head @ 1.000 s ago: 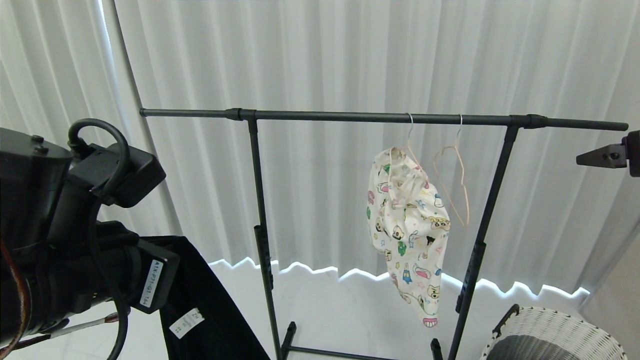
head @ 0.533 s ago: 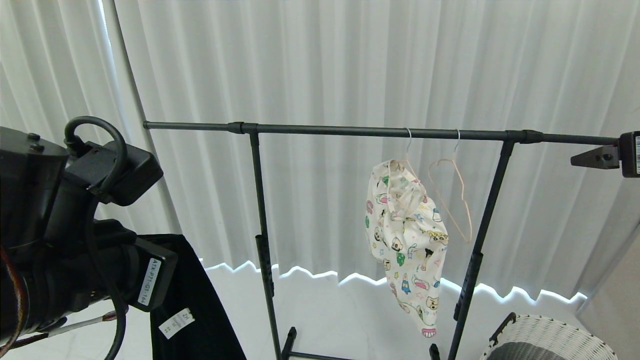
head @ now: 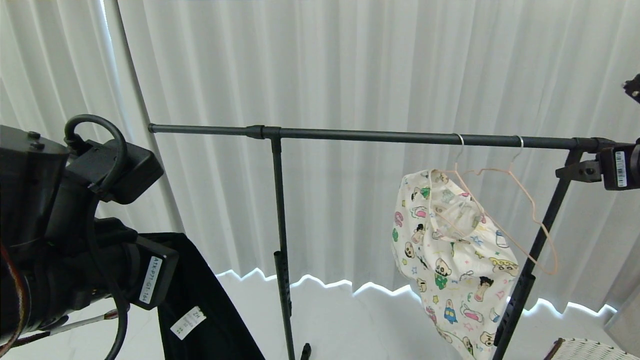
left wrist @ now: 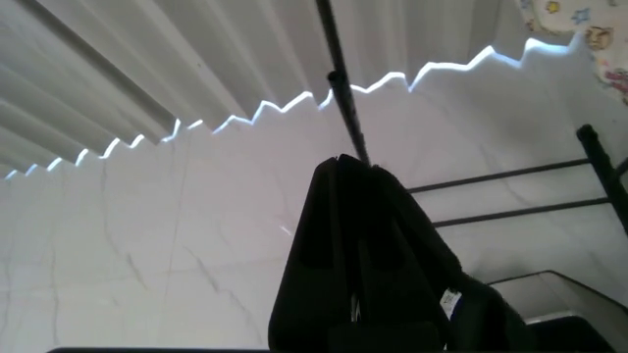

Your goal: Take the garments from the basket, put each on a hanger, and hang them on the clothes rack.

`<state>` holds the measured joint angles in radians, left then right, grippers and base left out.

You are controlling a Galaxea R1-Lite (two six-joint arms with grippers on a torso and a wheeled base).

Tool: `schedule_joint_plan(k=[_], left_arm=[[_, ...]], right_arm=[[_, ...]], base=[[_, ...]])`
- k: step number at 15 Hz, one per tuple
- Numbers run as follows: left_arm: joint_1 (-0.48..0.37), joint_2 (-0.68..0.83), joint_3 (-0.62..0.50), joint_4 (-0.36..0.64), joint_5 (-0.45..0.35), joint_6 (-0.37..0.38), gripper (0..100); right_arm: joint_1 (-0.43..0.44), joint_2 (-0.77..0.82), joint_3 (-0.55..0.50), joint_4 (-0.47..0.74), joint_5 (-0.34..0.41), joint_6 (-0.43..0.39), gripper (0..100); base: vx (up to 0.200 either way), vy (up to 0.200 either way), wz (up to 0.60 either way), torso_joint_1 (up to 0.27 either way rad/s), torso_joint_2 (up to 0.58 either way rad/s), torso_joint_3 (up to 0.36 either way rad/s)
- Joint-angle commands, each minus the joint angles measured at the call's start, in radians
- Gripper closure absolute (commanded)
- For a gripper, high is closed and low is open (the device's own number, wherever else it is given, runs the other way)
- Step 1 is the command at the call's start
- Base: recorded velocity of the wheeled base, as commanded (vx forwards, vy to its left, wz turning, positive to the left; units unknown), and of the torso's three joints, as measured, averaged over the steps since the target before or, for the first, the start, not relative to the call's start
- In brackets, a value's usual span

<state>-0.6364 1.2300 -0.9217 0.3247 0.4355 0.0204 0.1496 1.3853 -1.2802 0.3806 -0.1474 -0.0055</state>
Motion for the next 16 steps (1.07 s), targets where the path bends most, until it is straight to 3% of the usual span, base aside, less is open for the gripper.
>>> schedule_joint_plan(k=[1,7,9,12,14,16], left_arm=[[0.000,0.003,0.003,-0.016,0.000,0.000,100],[0.000,0.003,0.006,-0.026,0.019,0.004,100],[-0.002,0.005,0.004,-0.026,0.020,0.004,100],[-0.002,0.008,0.003,-0.026,0.020,0.003,100],[-0.003,0.009,0.001,-0.026,0.020,0.003,100],[-0.008,0.008,0.000,-0.029,0.020,0.003,100]], right_arm=[[-0.031,0.006,0.025,0.001,-0.001,-0.024,0],[-0.142,0.006,0.088,0.001,0.022,-0.070,0],[-0.177,0.015,0.091,0.001,0.089,-0.077,0],[-0.252,0.044,0.130,-0.012,0.189,-0.179,0],[-0.281,0.058,0.196,-0.091,0.235,-0.235,0],[-0.308,0.069,0.282,-0.192,0.270,-0.271,0]], base=[[0.000,0.000,0.00,0.000,0.00,0.000],[0.000,0.000,0.00,0.000,0.00,0.000],[0.100,0.000,0.00,0.004,0.00,0.001],[0.200,0.000,0.00,-0.007,0.00,0.002],[0.200,0.000,0.00,0.000,0.00,0.005],[0.000,0.000,0.00,0.000,0.00,0.000]])
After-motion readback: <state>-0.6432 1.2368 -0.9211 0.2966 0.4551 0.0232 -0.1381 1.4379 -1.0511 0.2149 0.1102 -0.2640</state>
